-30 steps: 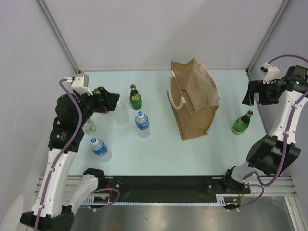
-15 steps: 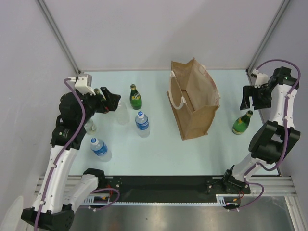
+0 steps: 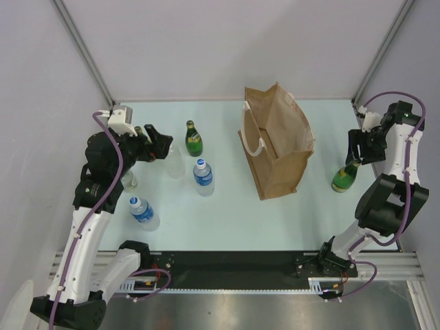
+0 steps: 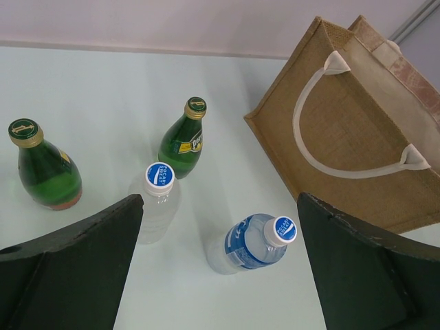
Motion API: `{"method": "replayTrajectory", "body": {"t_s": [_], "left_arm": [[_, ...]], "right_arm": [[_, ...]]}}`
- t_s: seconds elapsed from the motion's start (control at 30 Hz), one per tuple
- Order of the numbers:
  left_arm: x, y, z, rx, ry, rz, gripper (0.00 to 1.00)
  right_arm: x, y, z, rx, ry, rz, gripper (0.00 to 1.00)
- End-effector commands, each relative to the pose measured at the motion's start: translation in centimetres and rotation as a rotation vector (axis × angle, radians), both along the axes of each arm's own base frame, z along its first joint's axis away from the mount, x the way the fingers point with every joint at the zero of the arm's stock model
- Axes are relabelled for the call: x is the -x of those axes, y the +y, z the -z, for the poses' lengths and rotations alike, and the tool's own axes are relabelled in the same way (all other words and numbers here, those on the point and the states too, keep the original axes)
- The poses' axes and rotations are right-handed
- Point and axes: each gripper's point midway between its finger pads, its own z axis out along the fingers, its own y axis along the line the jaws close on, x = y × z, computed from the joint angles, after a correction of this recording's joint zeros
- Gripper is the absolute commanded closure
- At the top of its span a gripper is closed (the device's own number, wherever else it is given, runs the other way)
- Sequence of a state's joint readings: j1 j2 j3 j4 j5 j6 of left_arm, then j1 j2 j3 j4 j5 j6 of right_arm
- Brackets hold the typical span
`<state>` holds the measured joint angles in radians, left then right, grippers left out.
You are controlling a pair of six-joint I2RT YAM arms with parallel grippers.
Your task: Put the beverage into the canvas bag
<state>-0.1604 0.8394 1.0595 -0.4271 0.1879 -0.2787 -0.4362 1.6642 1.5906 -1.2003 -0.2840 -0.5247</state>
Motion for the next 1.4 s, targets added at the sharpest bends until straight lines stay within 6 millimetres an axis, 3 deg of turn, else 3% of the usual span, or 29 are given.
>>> {"method": "replayTrajectory", "body": {"t_s": [0.0, 0.33, 1.07, 1.27, 1.37], "left_arm": [[-0.3, 0.2, -0.9, -0.008, -0.051, 0.0, 0.0], [-0.1, 0.2, -0.7, -0.007, -0.048, 0.003, 0.0], [0.2, 0.3, -0.2, -0.005, -0.042, -0.004, 0.0], [0.2, 0.3, -0.2, -0.006, -0.042, -0.004, 0.0], [0.1, 0.3, -0.2, -0.006, -0.039, -0.004, 0.0]], "right_arm": [[0.6, 0.1, -1.7, 0.034, -0.038, 0.0, 0.37], [0.5, 0.3, -1.6, 0.033, -0.037, -0.008, 0.45], [0.8, 0.6, -0.5, 0.049, 0.001, -0.015, 0.49], [0.9, 0.7, -0.6, 0.054, 0.002, -0.025, 0.56], [0.8, 0.7, -0.9, 0.06, -0.011, -0.034, 0.7]]}}
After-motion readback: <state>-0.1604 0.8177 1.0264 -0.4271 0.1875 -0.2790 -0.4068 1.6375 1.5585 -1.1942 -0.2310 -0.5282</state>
